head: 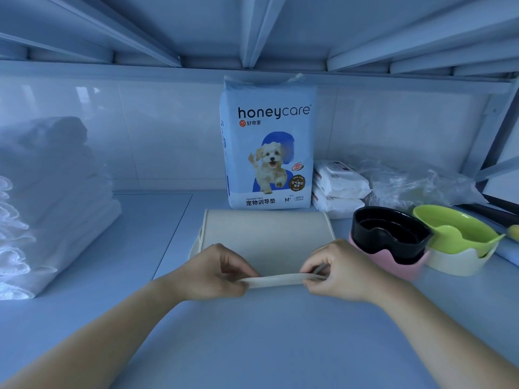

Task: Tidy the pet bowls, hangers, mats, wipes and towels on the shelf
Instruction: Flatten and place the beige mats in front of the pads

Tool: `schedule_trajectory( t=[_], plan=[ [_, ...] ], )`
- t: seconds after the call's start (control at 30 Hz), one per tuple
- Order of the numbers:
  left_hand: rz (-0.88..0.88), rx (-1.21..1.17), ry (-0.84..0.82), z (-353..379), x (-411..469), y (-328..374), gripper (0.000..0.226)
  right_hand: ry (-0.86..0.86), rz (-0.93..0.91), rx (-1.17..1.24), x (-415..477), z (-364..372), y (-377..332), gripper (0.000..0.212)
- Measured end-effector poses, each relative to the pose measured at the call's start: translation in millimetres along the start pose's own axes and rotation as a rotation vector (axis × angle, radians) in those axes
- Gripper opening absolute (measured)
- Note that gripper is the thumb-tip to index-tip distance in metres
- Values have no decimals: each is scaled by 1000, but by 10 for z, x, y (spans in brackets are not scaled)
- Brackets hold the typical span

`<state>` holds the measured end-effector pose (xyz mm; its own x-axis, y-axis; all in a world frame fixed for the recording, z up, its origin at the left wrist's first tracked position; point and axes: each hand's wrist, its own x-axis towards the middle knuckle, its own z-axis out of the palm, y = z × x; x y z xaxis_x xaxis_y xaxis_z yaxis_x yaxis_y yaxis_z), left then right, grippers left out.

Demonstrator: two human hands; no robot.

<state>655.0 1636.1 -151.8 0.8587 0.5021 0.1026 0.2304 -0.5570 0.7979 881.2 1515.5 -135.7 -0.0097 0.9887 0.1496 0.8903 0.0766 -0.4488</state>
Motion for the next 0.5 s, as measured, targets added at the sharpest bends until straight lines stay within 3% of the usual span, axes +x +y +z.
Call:
schedule_trajectory(
  t=[0.13, 0.27, 0.37, 0.43, 0.5],
  plan=[
    [57, -61, 77, 215, 67, 19, 26, 20, 69, -67, -56, -171, 25, 15],
    [64, -25, -30, 292, 81, -46, 23, -123, 100, -69, -89, -157, 50, 12],
    [19, -25, -70, 182, 49, -34, 28, -163, 175, 8, -80, -191, 61, 30],
    [21, -5, 32, 117, 46, -24, 26, -122, 172, 76, -1, -179, 51, 32],
    [12, 202, 302, 64, 95, -86, 19, -102, 146, 71, 126, -121, 57, 37]
  ],
)
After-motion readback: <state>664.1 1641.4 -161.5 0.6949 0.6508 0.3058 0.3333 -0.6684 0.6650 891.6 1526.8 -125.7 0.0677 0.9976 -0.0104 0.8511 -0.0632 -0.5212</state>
